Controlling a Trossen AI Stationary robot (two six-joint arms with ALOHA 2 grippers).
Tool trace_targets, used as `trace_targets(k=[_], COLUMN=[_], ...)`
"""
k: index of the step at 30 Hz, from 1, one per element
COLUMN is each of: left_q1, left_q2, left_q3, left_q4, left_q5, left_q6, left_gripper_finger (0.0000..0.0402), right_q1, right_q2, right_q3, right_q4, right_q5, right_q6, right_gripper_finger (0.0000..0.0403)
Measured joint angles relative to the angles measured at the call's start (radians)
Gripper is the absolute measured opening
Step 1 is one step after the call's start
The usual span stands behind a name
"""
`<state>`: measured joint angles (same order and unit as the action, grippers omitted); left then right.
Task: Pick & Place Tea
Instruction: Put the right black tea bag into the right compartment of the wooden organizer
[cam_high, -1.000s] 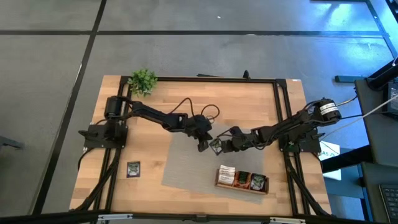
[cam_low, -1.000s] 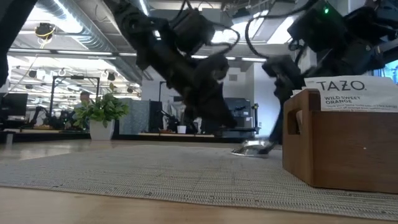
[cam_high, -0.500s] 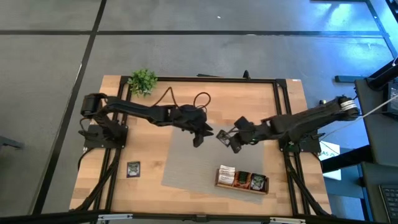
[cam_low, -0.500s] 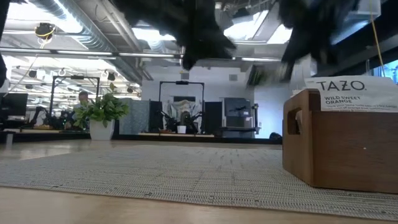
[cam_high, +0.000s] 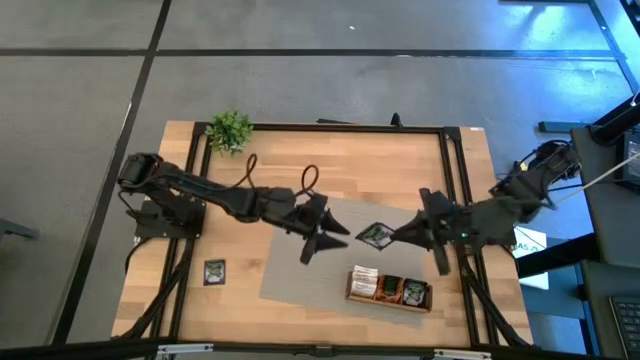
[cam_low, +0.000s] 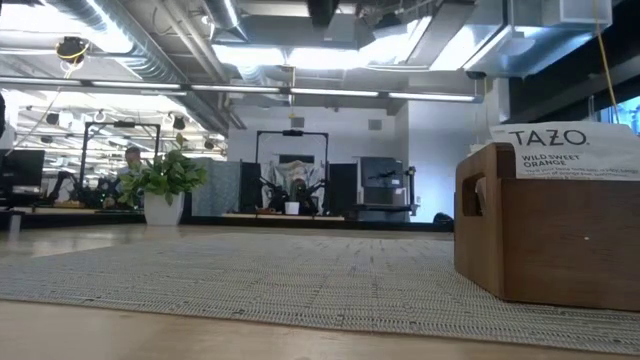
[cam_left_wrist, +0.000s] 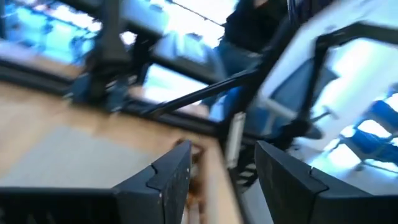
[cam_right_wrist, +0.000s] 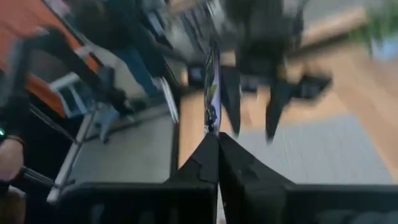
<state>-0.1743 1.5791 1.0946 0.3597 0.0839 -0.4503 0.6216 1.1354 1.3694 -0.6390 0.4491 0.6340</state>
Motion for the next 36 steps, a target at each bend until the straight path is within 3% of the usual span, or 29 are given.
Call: trace_targets(k=[6,11,15,22,25,36], left_q1=[-0.087,-0.138,-0.154,-0.174,-0.179,-0.179], left_q2=[0.0,0.0,0.0,0.0,0.0,0.0], left_q3=[0.0,0.0,0.0,0.0,0.0,0.0], left_q4=[0.114,0.163,0.276,0.503,0.536,0.557], left_q5=[-0.075,-0.233,-0.308,-0.373,-0.376,-0.373], left_q6=[0.033,0.121,0.173,0.409,0.466,0.473], left_gripper_finger=[0.0173,0.0173,0.0173,0.0173,0.0173,0.0173], right_q1=[0.099,0.117,0.117,0.117,0.116,0.071], right_q2=[0.022,0.074,0.12,0.2,0.225,0.273], right_q3=[0.017,0.016,0.016,0.016,0.015,0.015], right_q4=[0.309,0.51,0.58,0.634,0.673,0.753], right_q5=[0.209,0.22,0.262,0.402,0.455,0.459], right_q6=[-0.291,-0.51,-0.529,-0.551,-0.597,-0.69], right_gripper_finger=[0.0002,0.0003,0.0003,0.0004,0.0005,0.0005])
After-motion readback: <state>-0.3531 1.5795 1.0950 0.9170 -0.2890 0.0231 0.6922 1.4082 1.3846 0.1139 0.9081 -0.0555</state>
